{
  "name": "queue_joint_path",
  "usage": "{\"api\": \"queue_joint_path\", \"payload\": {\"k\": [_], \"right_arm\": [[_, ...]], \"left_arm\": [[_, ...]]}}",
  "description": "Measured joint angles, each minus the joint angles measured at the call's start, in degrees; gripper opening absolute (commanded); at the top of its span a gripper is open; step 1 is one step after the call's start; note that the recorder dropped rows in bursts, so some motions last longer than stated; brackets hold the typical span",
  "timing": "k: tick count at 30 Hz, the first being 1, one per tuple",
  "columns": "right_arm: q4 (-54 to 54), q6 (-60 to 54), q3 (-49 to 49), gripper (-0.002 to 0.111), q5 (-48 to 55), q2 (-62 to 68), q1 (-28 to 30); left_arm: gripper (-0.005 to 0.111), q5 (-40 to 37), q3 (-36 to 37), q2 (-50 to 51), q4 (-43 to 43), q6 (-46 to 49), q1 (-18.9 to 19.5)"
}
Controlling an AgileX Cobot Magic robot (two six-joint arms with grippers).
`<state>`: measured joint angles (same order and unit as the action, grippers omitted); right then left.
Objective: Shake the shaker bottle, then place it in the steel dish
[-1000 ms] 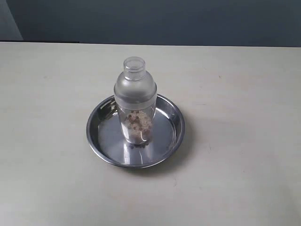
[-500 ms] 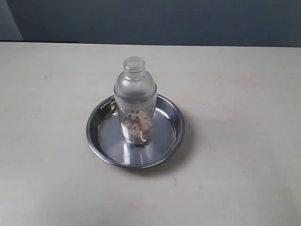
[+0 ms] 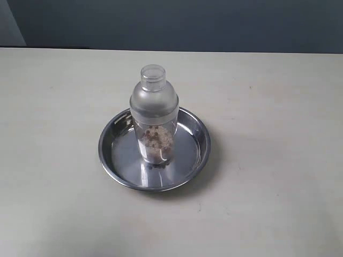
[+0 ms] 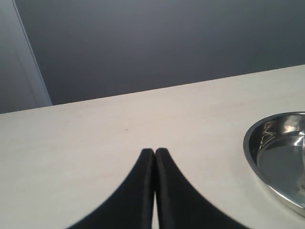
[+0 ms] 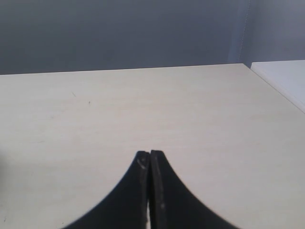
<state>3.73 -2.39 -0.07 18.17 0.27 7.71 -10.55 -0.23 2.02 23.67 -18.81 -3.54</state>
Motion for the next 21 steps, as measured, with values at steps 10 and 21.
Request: {"api": "queue_joint_path", "payload": {"k": [10, 21], "right_arm": [[0.0, 0.0, 0.0, -0.001, 0.0, 0.0, 0.0], [0.0, 0.0, 0.0, -0.001, 0.0, 0.0, 0.0]], "left_arm": [[0.0, -2.62, 0.0, -1.65, -13.8, 15.67, 0.0], [0.0, -2.67, 0.0, -1.74, -14.27, 16.3, 0.0]]}}
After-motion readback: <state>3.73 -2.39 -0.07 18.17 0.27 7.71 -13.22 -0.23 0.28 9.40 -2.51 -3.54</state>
